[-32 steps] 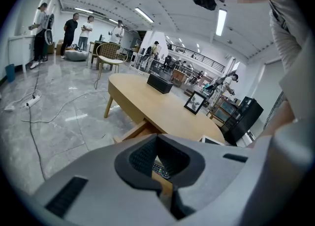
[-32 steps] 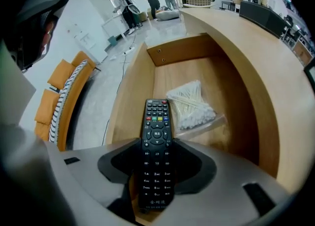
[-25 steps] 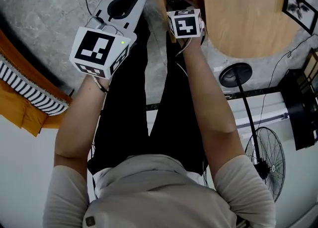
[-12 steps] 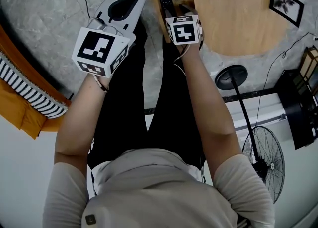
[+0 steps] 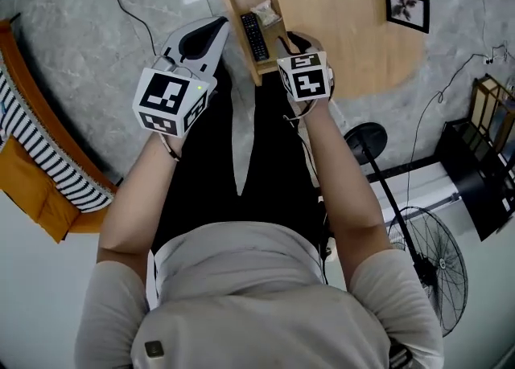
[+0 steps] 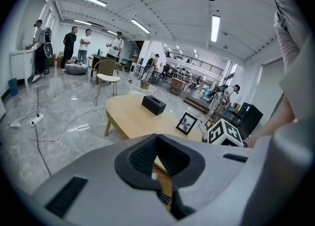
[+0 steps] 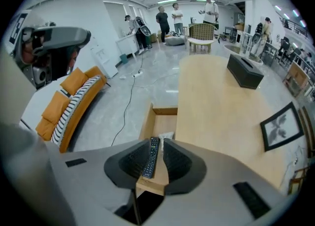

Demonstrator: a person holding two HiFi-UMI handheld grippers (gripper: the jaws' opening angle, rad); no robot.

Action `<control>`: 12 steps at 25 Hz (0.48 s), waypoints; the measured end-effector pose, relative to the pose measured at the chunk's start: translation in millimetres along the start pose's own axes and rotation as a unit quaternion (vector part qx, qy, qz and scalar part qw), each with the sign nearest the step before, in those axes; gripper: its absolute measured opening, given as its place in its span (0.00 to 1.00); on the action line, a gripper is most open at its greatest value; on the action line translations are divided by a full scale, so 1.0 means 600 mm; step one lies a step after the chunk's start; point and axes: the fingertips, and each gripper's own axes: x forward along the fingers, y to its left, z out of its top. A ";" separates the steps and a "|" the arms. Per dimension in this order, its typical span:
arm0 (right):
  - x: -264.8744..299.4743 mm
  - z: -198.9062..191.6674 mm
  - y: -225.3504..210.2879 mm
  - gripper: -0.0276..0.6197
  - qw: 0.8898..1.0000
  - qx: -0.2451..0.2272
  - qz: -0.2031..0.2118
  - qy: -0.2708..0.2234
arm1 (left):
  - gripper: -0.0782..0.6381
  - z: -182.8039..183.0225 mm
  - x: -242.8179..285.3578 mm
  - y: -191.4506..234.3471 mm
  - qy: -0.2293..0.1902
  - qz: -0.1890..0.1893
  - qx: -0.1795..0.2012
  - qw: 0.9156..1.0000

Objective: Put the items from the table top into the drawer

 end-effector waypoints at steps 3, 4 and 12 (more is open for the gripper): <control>-0.086 0.041 -0.008 0.16 0.999 -0.019 0.004 -0.029 | 0.12 0.054 -0.025 -0.025 -0.011 0.000 0.011 1.000; -0.118 0.052 -0.011 0.14 0.999 -0.025 0.003 -0.038 | 0.12 0.073 -0.035 -0.036 -0.015 -0.001 0.016 1.000; -0.368 0.134 0.008 0.10 0.990 -0.073 0.005 -0.122 | 0.12 0.226 -0.127 -0.134 -0.058 -0.014 0.063 0.996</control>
